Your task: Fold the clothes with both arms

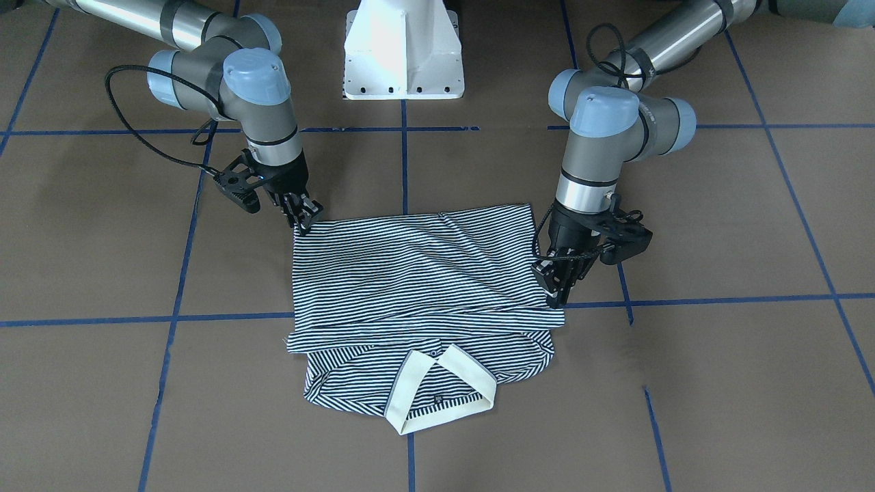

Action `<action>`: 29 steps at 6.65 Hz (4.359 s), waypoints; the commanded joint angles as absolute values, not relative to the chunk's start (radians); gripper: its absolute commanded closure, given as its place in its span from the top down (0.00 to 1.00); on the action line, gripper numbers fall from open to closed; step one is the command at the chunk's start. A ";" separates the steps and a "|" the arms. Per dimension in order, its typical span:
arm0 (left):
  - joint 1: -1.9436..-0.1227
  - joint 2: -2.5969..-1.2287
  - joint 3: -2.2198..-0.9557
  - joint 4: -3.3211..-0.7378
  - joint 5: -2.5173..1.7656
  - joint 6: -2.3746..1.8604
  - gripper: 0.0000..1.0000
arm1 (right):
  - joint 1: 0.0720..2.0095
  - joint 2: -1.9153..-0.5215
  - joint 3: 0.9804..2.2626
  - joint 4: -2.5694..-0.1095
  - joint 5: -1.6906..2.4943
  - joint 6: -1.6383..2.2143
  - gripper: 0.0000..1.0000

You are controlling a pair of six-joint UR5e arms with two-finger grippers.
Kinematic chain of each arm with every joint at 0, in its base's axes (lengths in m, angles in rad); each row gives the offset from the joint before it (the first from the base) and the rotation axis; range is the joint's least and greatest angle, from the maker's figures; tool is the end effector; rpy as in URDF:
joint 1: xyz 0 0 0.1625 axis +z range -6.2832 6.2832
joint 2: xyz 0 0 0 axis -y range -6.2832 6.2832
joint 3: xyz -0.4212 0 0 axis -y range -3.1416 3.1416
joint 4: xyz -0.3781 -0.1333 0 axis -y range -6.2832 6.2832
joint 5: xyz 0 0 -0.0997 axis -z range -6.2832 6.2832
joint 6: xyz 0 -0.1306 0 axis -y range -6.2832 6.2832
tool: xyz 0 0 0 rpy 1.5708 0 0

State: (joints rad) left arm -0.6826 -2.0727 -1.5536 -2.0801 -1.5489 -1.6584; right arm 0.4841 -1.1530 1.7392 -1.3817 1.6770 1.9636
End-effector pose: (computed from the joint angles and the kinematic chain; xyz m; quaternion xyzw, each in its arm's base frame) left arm 0.4580 -0.5479 0.3432 0.1490 0.4530 -0.3350 0.8126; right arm -0.5179 -0.4073 0.3613 -0.0319 -0.3793 0.3743 0.8456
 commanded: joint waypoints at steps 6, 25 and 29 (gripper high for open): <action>-0.678 -2.082 -1.678 -2.343 -1.775 -1.658 0.35 | 0.103 -1.417 2.338 -1.794 1.953 1.968 0.00; -0.297 -1.937 -1.924 -1.740 -1.654 -1.809 0.00 | 0.434 -1.256 2.276 -1.845 1.924 1.979 1.00; -0.636 -2.115 -1.642 -1.857 -1.644 -1.494 0.00 | 0.431 -1.253 2.258 -1.844 1.925 1.979 1.00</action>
State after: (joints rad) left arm -0.5237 -1.9828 -1.8129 -1.7836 -1.6444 -1.5488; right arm 0.4320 -1.2545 2.2595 -1.8440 1.9261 1.9788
